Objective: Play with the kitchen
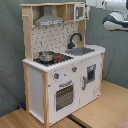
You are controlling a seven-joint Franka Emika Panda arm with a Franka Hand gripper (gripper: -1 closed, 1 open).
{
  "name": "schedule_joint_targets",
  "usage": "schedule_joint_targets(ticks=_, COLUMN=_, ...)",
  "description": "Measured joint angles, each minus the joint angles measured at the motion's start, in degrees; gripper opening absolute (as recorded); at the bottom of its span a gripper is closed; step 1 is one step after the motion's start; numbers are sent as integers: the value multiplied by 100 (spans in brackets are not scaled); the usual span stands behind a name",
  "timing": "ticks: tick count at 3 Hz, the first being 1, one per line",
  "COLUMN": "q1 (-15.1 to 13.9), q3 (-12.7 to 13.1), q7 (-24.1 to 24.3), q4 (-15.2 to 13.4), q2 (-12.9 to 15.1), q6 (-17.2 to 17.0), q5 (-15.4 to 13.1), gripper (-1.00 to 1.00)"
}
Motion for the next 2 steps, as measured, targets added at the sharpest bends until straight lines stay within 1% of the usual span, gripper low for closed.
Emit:
schedule_joint_targets(ticks=1, q1=-266, q3=19, q7=440, q4=-1, q2=-435, q6=27, q5=0, gripper=100)
schedule_joint_targets(ticks=2, q1=-582, q3=102, q7=894, q4=-1, q2=-797, q6=127, q5=0, gripper=100)
